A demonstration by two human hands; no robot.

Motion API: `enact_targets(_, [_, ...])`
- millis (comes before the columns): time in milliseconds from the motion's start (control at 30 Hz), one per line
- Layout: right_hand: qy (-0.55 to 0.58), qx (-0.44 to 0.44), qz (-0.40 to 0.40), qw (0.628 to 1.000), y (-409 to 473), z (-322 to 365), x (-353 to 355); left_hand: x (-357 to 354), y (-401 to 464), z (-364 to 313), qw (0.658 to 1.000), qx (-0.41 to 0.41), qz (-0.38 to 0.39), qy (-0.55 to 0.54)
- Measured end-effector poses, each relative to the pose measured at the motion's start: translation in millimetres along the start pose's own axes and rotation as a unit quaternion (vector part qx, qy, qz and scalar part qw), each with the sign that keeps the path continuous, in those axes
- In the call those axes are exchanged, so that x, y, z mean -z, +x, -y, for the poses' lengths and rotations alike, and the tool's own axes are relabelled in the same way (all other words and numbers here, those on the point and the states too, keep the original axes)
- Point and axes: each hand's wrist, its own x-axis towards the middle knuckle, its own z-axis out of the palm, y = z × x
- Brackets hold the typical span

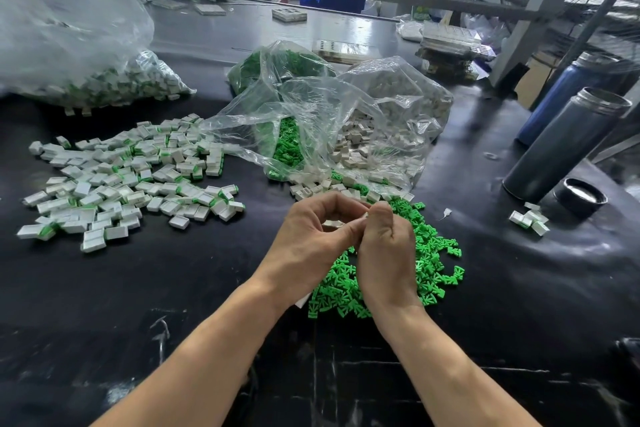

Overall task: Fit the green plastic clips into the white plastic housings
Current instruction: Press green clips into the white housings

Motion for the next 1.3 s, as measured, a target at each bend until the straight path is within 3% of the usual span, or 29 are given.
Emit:
enact_targets(267, [-0.001,-0.006,0.032,0.999,-6,4,5,6,4,3,1.000,-0.008,0.001,-0.001])
enact_targets(433, [-0.004,0.056,0.011,0.998,-2,6,17,14,8,8,0.998,-0.001,-0.046,0.031])
enact_targets(533, [-0.001,0.088,0.043,0.995,1,6,20,15,8,8,0.998,-0.001,-0.064,0.023])
enact_targets(733, [-0.021,0.084,0.055,0.995,1,5,19,18,6,3,0.995,0.000,-0.070,0.068])
enact_targets(1067, [-0.045,0.057,0.054,0.996,5,0,19,20,5,5,0.980,-0.024,-0.047,0.191])
enact_targets(1300, [-0.061,0.034,0.032,0.997,9,-3,24,40,9,9,0.928,0.024,-0.096,0.360])
